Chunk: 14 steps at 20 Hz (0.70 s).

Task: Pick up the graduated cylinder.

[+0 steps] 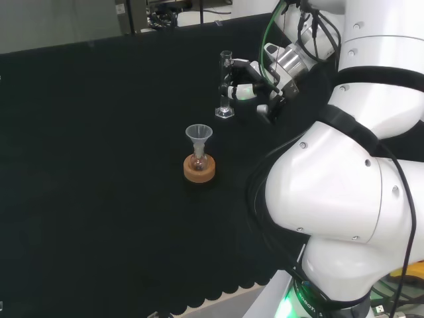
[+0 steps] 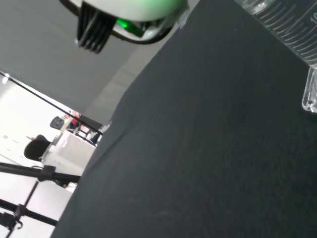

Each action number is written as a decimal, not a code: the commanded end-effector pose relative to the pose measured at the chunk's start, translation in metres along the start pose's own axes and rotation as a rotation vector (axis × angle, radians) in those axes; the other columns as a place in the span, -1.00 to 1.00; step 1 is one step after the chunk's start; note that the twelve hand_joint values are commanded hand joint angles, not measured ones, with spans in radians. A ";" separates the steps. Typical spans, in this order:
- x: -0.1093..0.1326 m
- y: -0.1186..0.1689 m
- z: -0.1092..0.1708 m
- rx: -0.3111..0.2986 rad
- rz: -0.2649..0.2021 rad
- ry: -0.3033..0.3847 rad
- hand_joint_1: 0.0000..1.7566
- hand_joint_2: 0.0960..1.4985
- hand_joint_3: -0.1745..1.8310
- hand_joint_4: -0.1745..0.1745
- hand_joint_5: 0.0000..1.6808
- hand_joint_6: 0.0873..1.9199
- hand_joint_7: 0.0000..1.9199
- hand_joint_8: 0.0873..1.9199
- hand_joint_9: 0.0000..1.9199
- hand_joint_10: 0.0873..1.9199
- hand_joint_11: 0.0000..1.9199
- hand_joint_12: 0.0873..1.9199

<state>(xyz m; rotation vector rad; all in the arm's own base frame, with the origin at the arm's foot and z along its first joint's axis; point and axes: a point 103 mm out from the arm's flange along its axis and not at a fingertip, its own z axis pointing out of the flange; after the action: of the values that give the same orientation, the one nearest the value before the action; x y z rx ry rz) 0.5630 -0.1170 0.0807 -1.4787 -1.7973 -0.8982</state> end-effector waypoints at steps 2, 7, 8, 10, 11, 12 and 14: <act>-0.003 0.001 0.001 -0.033 -0.008 0.067 0.13 -0.20 -0.29 -0.07 -0.26 -0.95 -0.50 -0.41 -0.25 -0.54 -0.42 0.18; -0.004 0.000 0.002 -0.028 -0.016 0.096 0.15 -0.18 -0.31 -0.06 -0.24 -0.88 -0.48 -0.42 -0.22 -0.57 -0.38 0.15; -0.004 0.001 0.002 -0.027 -0.018 0.100 0.16 -0.18 -0.32 -0.06 -0.25 -0.86 -0.48 -0.42 -0.21 -0.58 -0.36 0.14; -0.003 0.002 0.003 -0.024 -0.022 0.102 0.16 -0.17 -0.33 -0.07 -0.27 -0.82 -0.48 -0.42 -0.19 -0.60 -0.34 0.13; -0.003 0.003 0.003 -0.023 -0.024 0.100 0.16 -0.17 -0.33 -0.08 -0.28 -0.79 -0.48 -0.42 -0.18 -0.61 -0.34 0.12; -0.002 0.004 0.004 -0.025 -0.026 0.102 0.16 -0.16 -0.33 -0.08 -0.29 -0.77 -0.47 -0.42 -0.18 -0.62 -0.33 0.12; -0.002 0.006 0.005 -0.024 -0.028 0.097 0.16 -0.16 -0.34 -0.09 -0.30 -0.74 -0.48 -0.42 -0.17 -0.62 -0.32 0.11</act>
<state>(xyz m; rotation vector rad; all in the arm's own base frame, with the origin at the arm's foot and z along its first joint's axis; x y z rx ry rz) 0.5670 -0.1156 0.0770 -1.4074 -1.7407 -0.9921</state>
